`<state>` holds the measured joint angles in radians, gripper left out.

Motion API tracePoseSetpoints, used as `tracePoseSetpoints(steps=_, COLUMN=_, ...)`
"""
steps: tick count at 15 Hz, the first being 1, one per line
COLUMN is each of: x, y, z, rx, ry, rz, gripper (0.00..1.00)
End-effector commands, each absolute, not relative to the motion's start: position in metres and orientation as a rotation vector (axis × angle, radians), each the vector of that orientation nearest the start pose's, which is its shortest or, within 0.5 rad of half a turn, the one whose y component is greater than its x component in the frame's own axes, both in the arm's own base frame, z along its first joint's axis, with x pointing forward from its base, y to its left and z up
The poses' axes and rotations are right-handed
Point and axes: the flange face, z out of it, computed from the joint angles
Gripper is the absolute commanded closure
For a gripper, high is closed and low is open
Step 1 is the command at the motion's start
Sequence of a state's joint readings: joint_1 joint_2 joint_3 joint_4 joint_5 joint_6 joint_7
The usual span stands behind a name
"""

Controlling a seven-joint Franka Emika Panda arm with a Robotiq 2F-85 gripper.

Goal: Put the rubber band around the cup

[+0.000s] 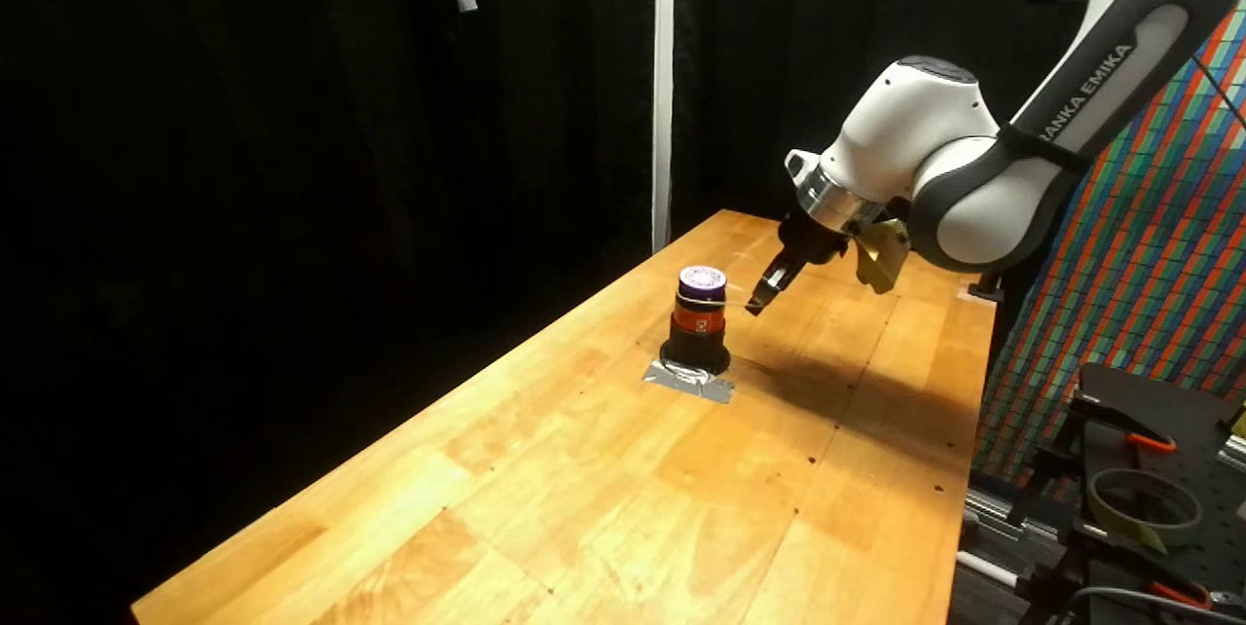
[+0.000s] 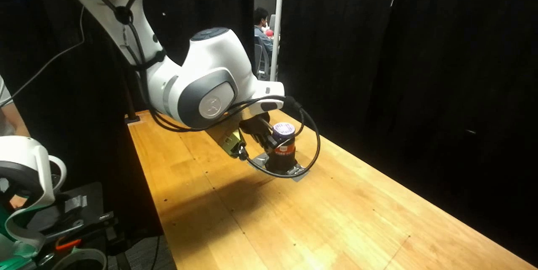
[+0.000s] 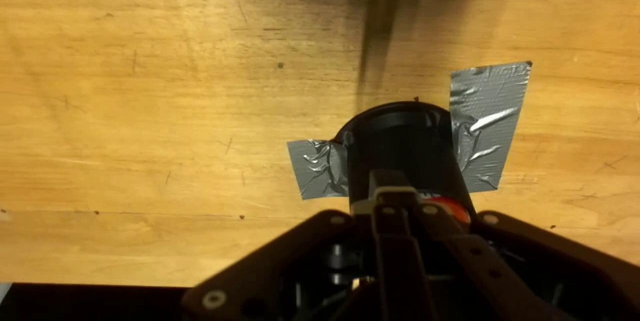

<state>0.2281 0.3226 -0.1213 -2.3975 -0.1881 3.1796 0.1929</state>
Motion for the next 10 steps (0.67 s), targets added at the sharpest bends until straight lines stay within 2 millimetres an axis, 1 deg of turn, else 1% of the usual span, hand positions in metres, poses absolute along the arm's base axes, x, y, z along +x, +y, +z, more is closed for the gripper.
tracePoseSetpoints(steps=1, x=0.511, y=0.069, z=0.240, rx=-3.018, ry=-0.197, rz=-0.874, gripper=1.00)
tracePoseSetpoints(steps=4, x=0.500, y=0.070, z=0.242, rx=-2.967, ry=-0.196, rz=-0.999, gripper=1.00)
tracePoseSetpoints(steps=6, x=0.492, y=0.074, z=0.243, rx=-2.922, ry=-0.196, rz=-1.076, gripper=1.00)
tracePoseSetpoints(steps=10, x=0.480, y=0.085, z=0.242, rx=-2.849, ry=-0.203, rz=-1.173, gripper=1.00)
